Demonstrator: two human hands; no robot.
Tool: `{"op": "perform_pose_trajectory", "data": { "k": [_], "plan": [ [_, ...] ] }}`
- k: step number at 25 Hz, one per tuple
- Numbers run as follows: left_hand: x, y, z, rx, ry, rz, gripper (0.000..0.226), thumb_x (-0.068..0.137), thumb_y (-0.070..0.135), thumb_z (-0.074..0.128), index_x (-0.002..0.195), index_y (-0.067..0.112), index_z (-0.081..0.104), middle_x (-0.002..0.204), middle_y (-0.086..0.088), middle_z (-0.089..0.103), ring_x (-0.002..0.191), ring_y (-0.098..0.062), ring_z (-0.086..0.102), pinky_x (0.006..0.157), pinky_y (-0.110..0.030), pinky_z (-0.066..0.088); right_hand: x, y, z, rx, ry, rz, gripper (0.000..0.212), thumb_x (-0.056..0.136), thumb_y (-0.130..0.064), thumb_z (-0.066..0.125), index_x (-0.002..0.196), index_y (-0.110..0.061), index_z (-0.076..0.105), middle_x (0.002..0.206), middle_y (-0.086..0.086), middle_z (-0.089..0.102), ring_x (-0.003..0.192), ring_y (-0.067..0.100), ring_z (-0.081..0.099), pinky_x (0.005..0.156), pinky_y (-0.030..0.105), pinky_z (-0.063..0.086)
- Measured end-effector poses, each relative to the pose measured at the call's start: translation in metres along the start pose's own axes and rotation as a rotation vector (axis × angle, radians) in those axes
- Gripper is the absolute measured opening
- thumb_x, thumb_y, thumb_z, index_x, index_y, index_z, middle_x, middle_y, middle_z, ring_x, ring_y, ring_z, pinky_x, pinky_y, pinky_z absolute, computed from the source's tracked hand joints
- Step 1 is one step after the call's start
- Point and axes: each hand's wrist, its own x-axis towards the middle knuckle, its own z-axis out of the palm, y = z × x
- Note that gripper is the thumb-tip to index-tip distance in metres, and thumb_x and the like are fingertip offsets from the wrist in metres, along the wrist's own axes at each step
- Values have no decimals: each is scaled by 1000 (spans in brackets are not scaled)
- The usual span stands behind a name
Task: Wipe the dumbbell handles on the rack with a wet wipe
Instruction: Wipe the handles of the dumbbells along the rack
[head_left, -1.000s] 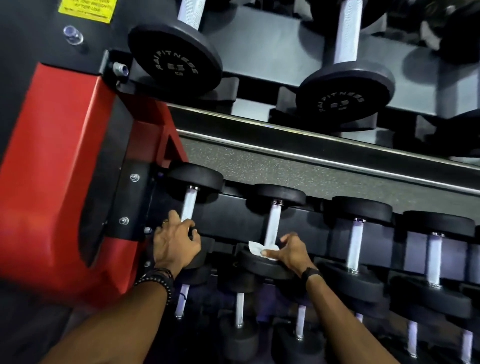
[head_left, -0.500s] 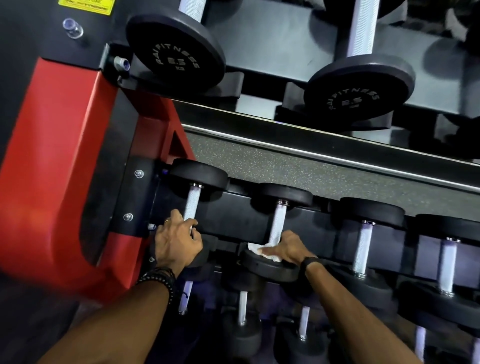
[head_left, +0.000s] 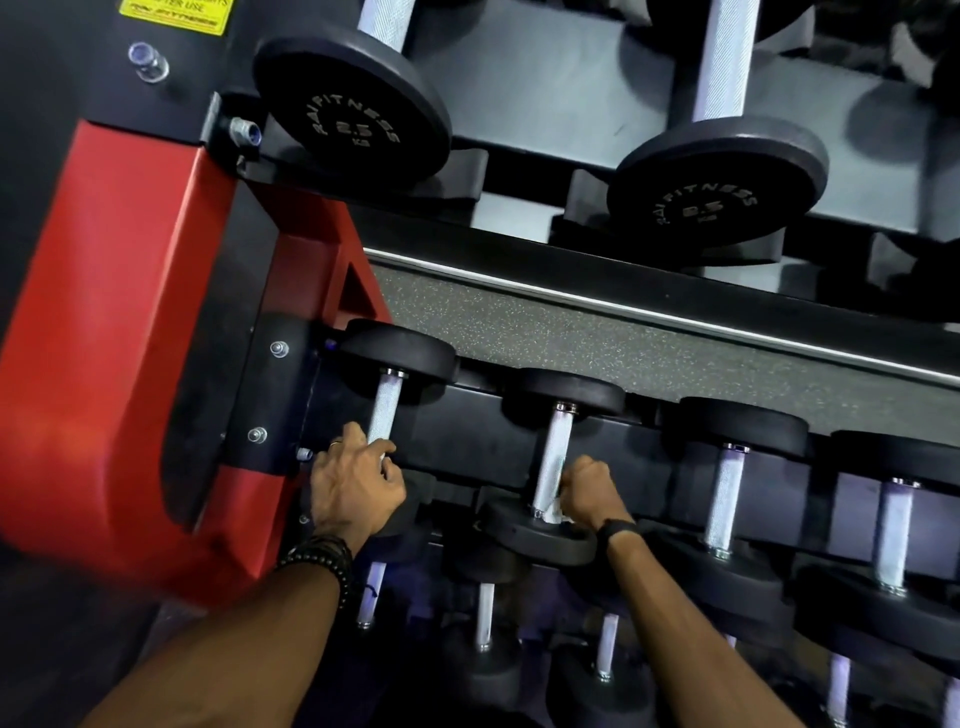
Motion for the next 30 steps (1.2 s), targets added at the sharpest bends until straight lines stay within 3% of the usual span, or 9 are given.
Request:
{"op": "perform_pose_trajectory", "data": {
  "k": [3, 7, 12, 17, 19, 22, 26, 28, 30],
  "plan": [
    [-1, 0, 3, 5, 17, 16, 31, 71, 25, 52, 88, 22, 77, 85, -9, 60, 81, -32, 60, 72, -40, 47, -5, -2, 13, 282, 86, 74, 23, 70, 10, 56, 61, -10, 62, 68, 6, 58, 81, 19, 55, 61, 21, 38],
    [0, 0, 3, 19, 20, 9, 27, 70, 24, 57, 87, 23, 77, 83, -9, 64, 80, -32, 60, 71, -40, 46, -8, -12, 11, 603, -76, 186, 34, 69, -3, 66, 100, -2, 53, 85, 12, 66, 73, 23, 61, 57, 32, 48],
    [-1, -1, 3, 8, 22, 9, 25, 71, 23, 59, 88, 23, 77, 83, -8, 66, 82, -31, 60, 74, -40, 46, 1, -22, 10, 1230, -303, 297, 52, 67, -27, 83, 100, 5, 58, 77, 15, 58, 60, 18, 60, 55, 28, 54],
    [1, 0, 4, -1, 20, 6, 32, 68, 27, 49, 84, 24, 77, 79, -6, 66, 78, -30, 60, 70, -39, 47, 2, -33, 20, 567, -36, 308, 64, 74, -45, 79, 105, -5, 39, 93, 6, 56, 81, 20, 63, 71, 26, 52],
    [1, -1, 4, 0, 14, 10, 32, 68, 27, 49, 83, 23, 78, 77, -6, 66, 77, -30, 60, 70, -39, 47, 2, -32, 28, 706, -5, 308, 66, 63, -48, 85, 95, -5, 46, 86, 8, 58, 74, 23, 65, 68, 31, 55],
    [-1, -2, 4, -2, 19, 14, 32, 67, 26, 50, 83, 22, 78, 76, -6, 67, 76, -30, 60, 69, -38, 48, 6, -32, 22, 1127, -102, 362, 31, 71, -21, 84, 76, 0, 61, 59, 10, 54, 42, 13, 52, 42, 22, 46],
    [0, -2, 3, -18, 17, 11, 31, 67, 26, 50, 82, 22, 78, 75, -7, 66, 75, -30, 60, 70, -38, 48, 13, -26, 28, 935, -74, 332, 31, 64, 4, 84, 87, 0, 65, 60, 9, 61, 43, 13, 56, 42, 26, 51],
    [1, -2, 3, -18, 24, 2, 31, 67, 25, 49, 81, 22, 77, 76, -7, 66, 76, -31, 59, 71, -39, 48, 11, -16, 29, 640, -35, 243, 30, 59, -3, 86, 81, -6, 65, 64, 5, 63, 57, 18, 60, 51, 30, 53],
    [0, -2, 3, -22, 19, 0, 31, 67, 25, 49, 81, 22, 77, 76, -7, 66, 76, -31, 59, 72, -39, 48, 4, -2, 20, 429, -52, 106, 30, 61, -14, 88, 82, -14, 66, 72, -1, 65, 68, 14, 61, 53, 14, 46]
  ]
}}
